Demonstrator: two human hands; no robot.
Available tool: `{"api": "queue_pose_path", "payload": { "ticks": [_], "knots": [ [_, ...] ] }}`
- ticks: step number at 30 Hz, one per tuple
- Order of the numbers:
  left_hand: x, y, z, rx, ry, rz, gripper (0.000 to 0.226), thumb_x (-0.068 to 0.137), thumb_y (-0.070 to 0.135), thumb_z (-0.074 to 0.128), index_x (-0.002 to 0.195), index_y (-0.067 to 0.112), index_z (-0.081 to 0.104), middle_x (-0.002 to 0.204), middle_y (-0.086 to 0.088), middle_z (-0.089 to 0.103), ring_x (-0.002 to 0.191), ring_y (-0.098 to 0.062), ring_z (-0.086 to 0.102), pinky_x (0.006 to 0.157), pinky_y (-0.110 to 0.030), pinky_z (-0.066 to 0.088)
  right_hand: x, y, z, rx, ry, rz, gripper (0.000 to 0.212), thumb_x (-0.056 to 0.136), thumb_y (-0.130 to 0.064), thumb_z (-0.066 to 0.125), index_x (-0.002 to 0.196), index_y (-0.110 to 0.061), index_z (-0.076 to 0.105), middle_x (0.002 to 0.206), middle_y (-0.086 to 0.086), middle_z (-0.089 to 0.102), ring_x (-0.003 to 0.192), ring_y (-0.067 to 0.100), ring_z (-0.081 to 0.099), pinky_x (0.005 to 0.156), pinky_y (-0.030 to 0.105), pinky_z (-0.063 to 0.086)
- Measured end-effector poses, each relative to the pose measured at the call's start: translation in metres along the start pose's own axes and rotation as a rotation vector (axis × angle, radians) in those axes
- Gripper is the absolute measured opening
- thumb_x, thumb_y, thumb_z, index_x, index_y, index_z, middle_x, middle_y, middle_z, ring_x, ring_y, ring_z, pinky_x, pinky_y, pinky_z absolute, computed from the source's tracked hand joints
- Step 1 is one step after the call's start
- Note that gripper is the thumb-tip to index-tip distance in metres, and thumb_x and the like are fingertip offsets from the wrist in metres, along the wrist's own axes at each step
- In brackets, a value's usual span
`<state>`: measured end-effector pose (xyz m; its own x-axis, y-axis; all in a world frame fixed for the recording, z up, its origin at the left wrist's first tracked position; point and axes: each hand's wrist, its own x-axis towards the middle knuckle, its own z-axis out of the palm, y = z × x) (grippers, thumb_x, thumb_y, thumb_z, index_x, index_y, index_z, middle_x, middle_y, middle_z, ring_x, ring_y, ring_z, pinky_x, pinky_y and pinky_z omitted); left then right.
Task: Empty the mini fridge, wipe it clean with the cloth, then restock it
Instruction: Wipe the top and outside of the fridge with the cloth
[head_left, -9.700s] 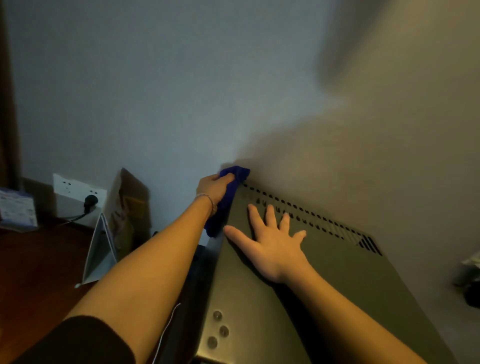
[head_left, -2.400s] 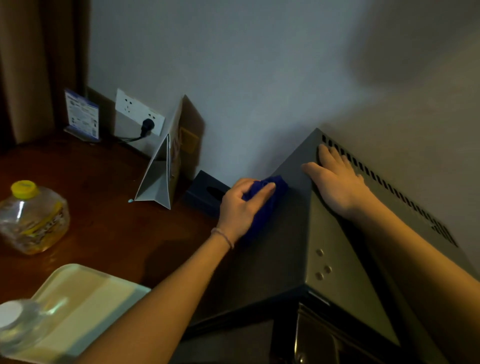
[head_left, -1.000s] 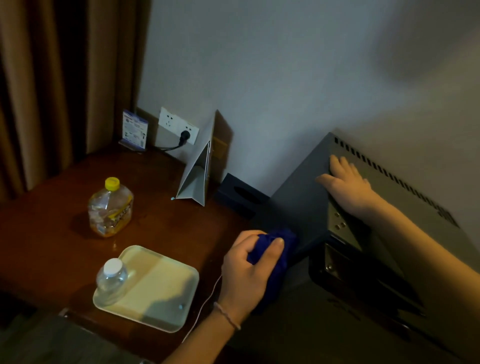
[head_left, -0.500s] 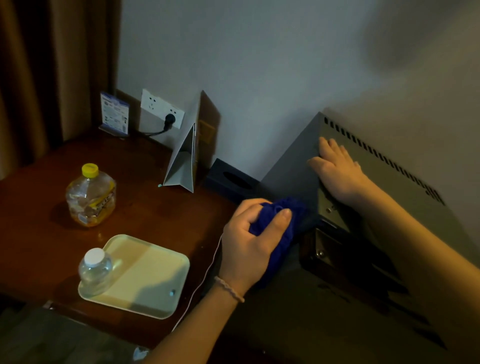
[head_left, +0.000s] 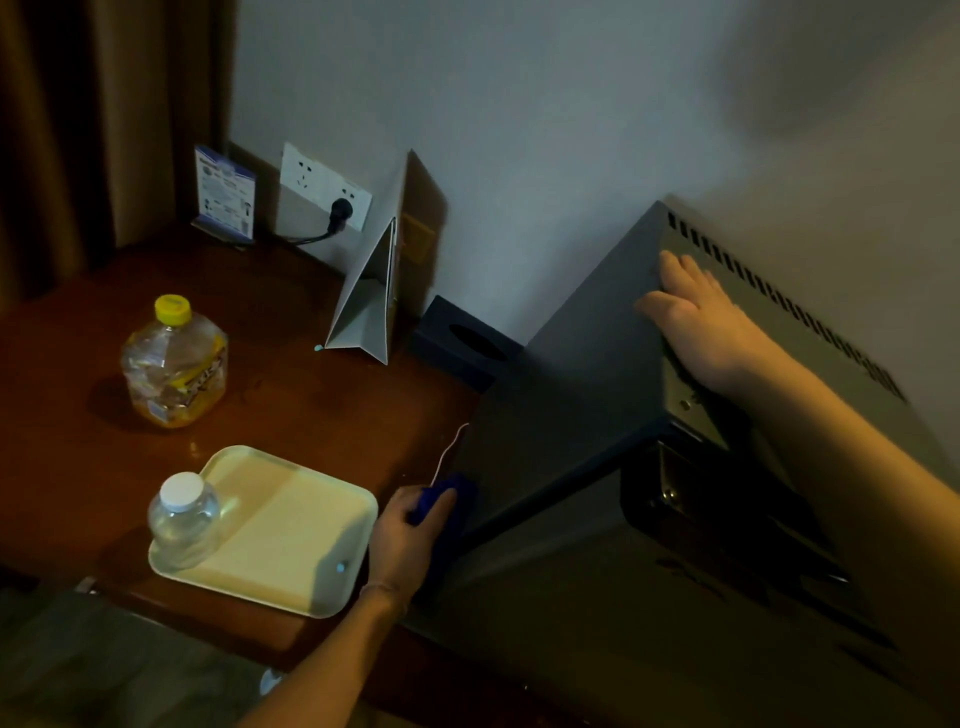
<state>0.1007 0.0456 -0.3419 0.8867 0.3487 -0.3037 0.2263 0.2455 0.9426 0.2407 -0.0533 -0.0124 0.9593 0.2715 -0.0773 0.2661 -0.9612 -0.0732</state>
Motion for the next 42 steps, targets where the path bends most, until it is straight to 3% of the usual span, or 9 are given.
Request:
{"api": "queue_pose_path", "payload": {
  "ticks": [4, 7, 11, 19, 24, 27, 31, 39, 42],
  "knots": [
    [-0.006, -0.021, -0.006, 0.039, 0.045, -0.097, 0.043, 0.076, 0.066, 0.054, 0.098, 0.031, 0.065, 0.096, 0.003, 0.068, 0.087, -0.014, 0.066, 0.089, -0.048, 0.053, -0.005, -0.004, -0.001, -0.006, 0.030, -0.020, 0.080, 0.083, -0.048, 0.027, 0.156, -0.017, 0.021, 0.163, 0.005, 0.020, 0.152, 0.029, 0.011, 0.119, 0.060, 0.013],
    [-0.014, -0.010, -0.004, 0.052, 0.047, -0.083, 0.041, 0.075, 0.066, 0.051, 0.095, 0.033, 0.062, 0.099, 0.003, 0.065, 0.088, -0.014, 0.064, 0.087, -0.047, 0.053, -0.007, -0.005, -0.001, -0.008, 0.032, -0.008, 0.084, 0.079, -0.049, 0.025, 0.157, -0.018, 0.018, 0.165, 0.003, 0.017, 0.153, 0.029, 0.008, 0.119, 0.061, 0.013],
    [-0.026, 0.031, 0.005, -0.040, 0.067, 0.092, 0.044, 0.082, 0.071, 0.057, 0.087, 0.030, 0.070, 0.098, 0.010, 0.063, 0.084, -0.010, 0.064, 0.083, -0.046, 0.053, -0.010, -0.009, -0.003, 0.005, 0.030, -0.010, 0.085, 0.076, -0.049, 0.029, 0.154, -0.016, 0.022, 0.161, 0.003, 0.021, 0.153, 0.026, 0.004, 0.118, 0.062, 0.013],
    [-0.045, 0.121, 0.022, -0.156, -0.031, 0.413, 0.038, 0.084, 0.052, 0.064, 0.079, 0.015, 0.071, 0.102, 0.009, 0.066, 0.100, -0.015, 0.063, 0.086, -0.020, 0.047, -0.010, -0.010, -0.006, -0.027, 0.005, -0.019, 0.116, 0.047, -0.070, 0.039, 0.152, -0.021, 0.025, 0.154, 0.004, 0.029, 0.148, 0.025, 0.019, 0.115, 0.064, 0.017],
    [-0.013, 0.077, 0.022, -0.183, -0.038, 0.320, 0.030, 0.085, 0.053, 0.063, 0.097, 0.027, 0.073, 0.111, 0.013, 0.063, 0.101, -0.010, 0.064, 0.085, -0.020, 0.049, -0.012, -0.011, -0.008, 0.015, -0.004, -0.016, 0.115, 0.047, -0.067, 0.042, 0.152, -0.023, 0.026, 0.155, 0.005, 0.029, 0.147, 0.026, 0.022, 0.114, 0.064, 0.019],
    [-0.001, 0.027, 0.010, -0.181, -0.020, 0.146, 0.031, 0.084, 0.063, 0.061, 0.099, 0.038, 0.071, 0.113, 0.009, 0.063, 0.098, -0.014, 0.067, 0.081, -0.031, 0.054, -0.014, -0.011, -0.008, 0.046, -0.017, -0.012, 0.110, 0.057, -0.060, 0.049, 0.157, -0.027, 0.019, 0.162, -0.002, 0.020, 0.151, 0.021, 0.014, 0.118, 0.061, 0.016],
    [0.011, -0.012, 0.004, -0.177, -0.014, -0.007, 0.032, 0.082, 0.046, 0.060, 0.106, 0.026, 0.067, 0.113, -0.001, 0.065, 0.094, -0.013, 0.068, 0.077, -0.032, 0.056, -0.016, -0.016, -0.008, 0.094, -0.032, 0.001, 0.110, 0.063, -0.056, 0.054, 0.160, -0.029, 0.011, 0.167, -0.007, 0.010, 0.153, 0.013, 0.003, 0.123, 0.055, 0.011],
    [0.047, -0.018, 0.016, -0.066, -0.015, 0.022, 0.031, 0.083, 0.049, 0.057, 0.101, 0.026, 0.067, 0.108, 0.006, 0.062, 0.090, -0.014, 0.066, 0.082, -0.041, 0.057, -0.015, -0.014, -0.010, 0.070, -0.068, 0.023, 0.093, 0.089, -0.033, 0.062, 0.160, -0.031, 0.002, 0.167, -0.011, -0.004, 0.152, 0.006, -0.006, 0.125, 0.044, 0.002],
    [0.077, -0.001, 0.028, -0.035, -0.038, 0.023, 0.032, 0.084, 0.052, 0.056, 0.100, 0.026, 0.065, 0.108, 0.007, 0.060, 0.089, -0.012, 0.064, 0.081, -0.036, 0.055, -0.014, -0.015, -0.010, 0.078, -0.079, 0.031, 0.101, 0.083, -0.046, 0.063, 0.159, -0.032, 0.000, 0.167, -0.011, -0.007, 0.152, 0.005, -0.009, 0.125, 0.043, 0.001]
  ]
}}
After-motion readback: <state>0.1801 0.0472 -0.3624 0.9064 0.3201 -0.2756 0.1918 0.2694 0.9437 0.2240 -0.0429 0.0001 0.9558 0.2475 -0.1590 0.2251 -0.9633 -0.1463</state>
